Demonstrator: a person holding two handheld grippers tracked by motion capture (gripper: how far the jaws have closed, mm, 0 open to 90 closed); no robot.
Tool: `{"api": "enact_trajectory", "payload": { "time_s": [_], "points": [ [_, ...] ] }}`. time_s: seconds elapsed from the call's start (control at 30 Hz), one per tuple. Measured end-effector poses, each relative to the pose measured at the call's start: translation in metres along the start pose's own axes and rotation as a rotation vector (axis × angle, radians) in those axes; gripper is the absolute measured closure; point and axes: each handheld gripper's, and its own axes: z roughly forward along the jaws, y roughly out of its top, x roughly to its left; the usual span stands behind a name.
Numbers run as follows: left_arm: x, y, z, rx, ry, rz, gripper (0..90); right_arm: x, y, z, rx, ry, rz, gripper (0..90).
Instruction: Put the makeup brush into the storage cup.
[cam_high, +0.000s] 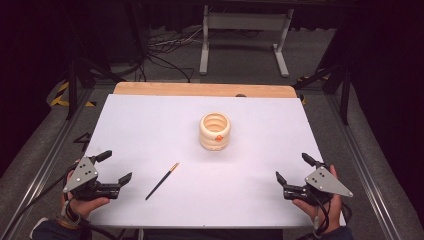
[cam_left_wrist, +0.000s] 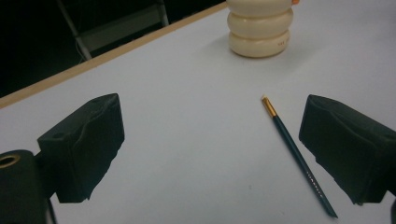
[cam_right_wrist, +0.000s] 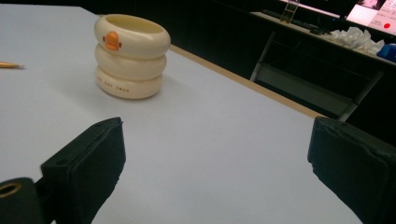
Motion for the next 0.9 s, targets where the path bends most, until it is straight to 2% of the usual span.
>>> {"api": "enact_trajectory", "payload": {
  "time_s": [0.1, 0.4, 0.5, 0.57, 0.6, 0.73, 0.9],
  "points": [
    [-0.003, 0.002, 0.003, 0.036, -0.012, 0.003, 7.6, 0.001, -0.002, 0.002, 0.019, 0.005, -0.004, 4.6],
    [-0.006, 0.009, 0.008, 0.080, -0.026, -0.022, 8.1, 0.002, 0.000, 0.005, 0.044, -0.008, -0.008, 4.9],
    [-0.009, 0.015, 0.013, 0.124, -0.031, -0.020, 8.4, 0.004, 0.000, 0.006, 0.057, -0.005, -0.017, 5.0],
    [-0.010, 0.020, 0.018, 0.167, -0.002, -0.013, 11.8, 0.004, 0.000, 0.006, 0.062, 0.001, -0.019, 5.2],
    [-0.010, 0.021, 0.021, 0.180, -0.003, -0.012, 12.0, 0.004, 0.000, 0.006, 0.064, -0.002, -0.021, 5.3],
    [-0.010, 0.030, 0.032, 0.248, -0.022, -0.027, 12.4, 0.005, 0.000, 0.005, 0.070, -0.018, -0.031, 5.7],
    [-0.016, 0.042, 0.045, 0.299, -0.057, -0.008, 12.9, 0.004, -0.001, 0.008, 0.084, -0.021, -0.027, 5.9]
  ]
}}
